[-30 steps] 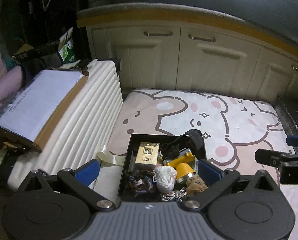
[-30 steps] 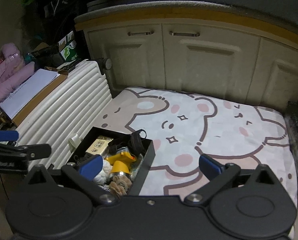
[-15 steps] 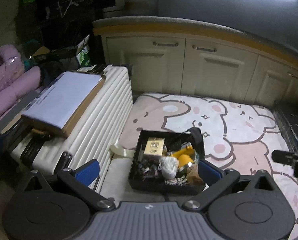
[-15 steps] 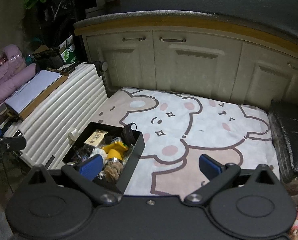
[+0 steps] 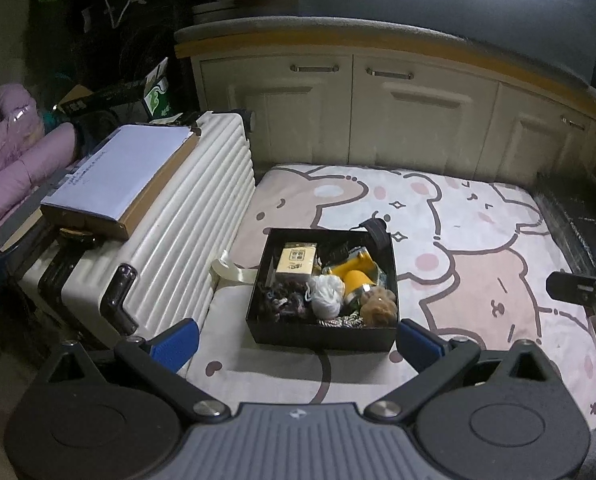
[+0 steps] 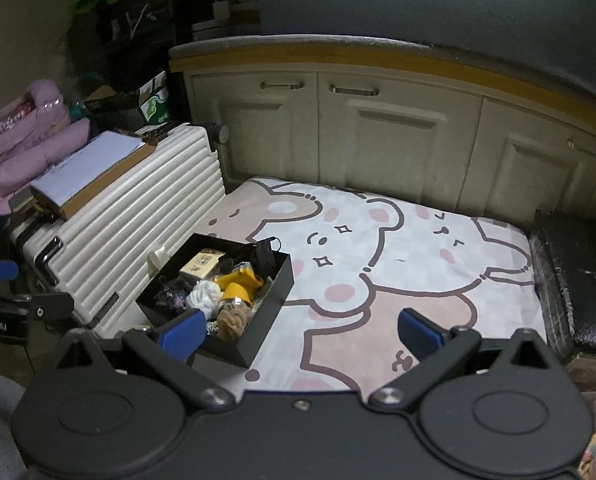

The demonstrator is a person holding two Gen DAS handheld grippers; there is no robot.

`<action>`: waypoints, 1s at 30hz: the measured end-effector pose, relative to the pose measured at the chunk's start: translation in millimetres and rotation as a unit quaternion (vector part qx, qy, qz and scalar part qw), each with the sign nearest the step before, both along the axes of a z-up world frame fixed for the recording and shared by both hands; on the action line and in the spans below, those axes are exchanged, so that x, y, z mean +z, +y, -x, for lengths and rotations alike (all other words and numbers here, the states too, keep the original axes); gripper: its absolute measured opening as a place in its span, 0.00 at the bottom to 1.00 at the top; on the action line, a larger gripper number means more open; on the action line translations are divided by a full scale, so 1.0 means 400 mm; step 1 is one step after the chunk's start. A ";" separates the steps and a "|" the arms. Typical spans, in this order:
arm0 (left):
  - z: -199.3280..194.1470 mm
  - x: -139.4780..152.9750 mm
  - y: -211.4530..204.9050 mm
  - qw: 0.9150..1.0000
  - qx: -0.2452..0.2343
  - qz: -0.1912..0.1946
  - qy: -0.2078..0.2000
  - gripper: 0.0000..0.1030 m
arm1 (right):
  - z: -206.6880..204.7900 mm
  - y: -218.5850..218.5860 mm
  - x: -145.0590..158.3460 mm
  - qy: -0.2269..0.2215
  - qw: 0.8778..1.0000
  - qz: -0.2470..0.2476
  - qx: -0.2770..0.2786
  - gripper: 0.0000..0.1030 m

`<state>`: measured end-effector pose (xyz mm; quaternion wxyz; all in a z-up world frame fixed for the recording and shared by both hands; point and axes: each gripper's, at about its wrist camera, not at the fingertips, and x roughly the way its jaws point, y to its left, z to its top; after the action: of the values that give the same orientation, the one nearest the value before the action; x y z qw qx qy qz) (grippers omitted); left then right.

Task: Organize objects

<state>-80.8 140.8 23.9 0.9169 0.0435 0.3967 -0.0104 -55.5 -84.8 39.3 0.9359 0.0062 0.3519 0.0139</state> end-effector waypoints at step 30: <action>0.005 -0.024 0.008 1.000 0.020 0.004 0.006 1.00 | -0.012 0.010 -0.023 0.031 0.999 0.021 -0.009 1.00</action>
<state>-82.9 144.2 14.4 0.9146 0.0321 0.4031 0.0065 -50.5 -80.9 29.9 0.9246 -0.0096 0.3808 -0.0023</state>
